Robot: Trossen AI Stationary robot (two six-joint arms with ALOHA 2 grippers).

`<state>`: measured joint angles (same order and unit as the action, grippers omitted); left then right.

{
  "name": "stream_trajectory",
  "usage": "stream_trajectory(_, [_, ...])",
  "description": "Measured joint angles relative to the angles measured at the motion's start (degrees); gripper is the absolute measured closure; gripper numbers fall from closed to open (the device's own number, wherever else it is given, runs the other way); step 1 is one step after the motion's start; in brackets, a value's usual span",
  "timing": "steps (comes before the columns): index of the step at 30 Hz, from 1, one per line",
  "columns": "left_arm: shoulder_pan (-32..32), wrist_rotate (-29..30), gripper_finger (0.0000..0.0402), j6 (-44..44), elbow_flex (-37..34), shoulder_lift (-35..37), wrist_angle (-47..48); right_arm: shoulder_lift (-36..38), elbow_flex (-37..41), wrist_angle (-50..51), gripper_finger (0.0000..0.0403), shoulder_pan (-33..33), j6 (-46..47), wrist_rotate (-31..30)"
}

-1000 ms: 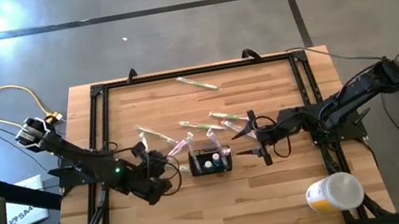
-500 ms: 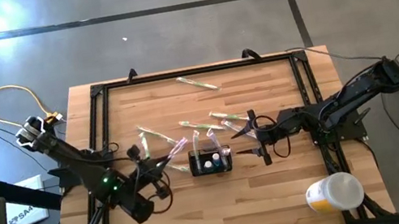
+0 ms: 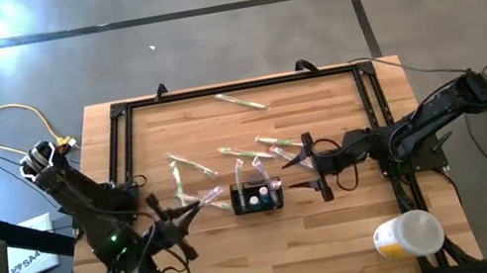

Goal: Pick & Place toothbrushing station
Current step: Put the violet toothbrush into the wire organizer

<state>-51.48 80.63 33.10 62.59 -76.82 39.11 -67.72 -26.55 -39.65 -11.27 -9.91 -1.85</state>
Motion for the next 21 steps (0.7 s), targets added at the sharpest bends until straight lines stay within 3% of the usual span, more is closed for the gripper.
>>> stream_trajectory(5, [2.27,-1.30,0.0394,-1.23,-1.08,-0.47,-3.32,0.00,0.00,-7.35,0.0172,0.00,-1.30,5.97])
stream_trajectory(9, [4.98,-6.36,0.0394,-12.52,-2.14,-1.01,-13.77,0.00,0.00,-8.80,0.0172,0.00,-1.30,6.89])
stream_trajectory(15, [10.23,-29.99,0.0394,-45.92,-2.11,-2.20,-42.21,0.00,-0.01,-10.06,0.0172,-0.67,-1.25,6.82])
stream_trajectory(18, [12.39,-38.45,0.0394,-50.17,-1.97,-2.05,-47.05,0.00,-0.02,-13.50,0.0172,-2.93,-1.66,7.29])
stream_trajectory(21, [14.71,-43.23,0.0394,-49.75,-2.12,-2.28,-48.22,0.02,-0.02,-15.42,0.0172,-6.03,-5.50,7.78])
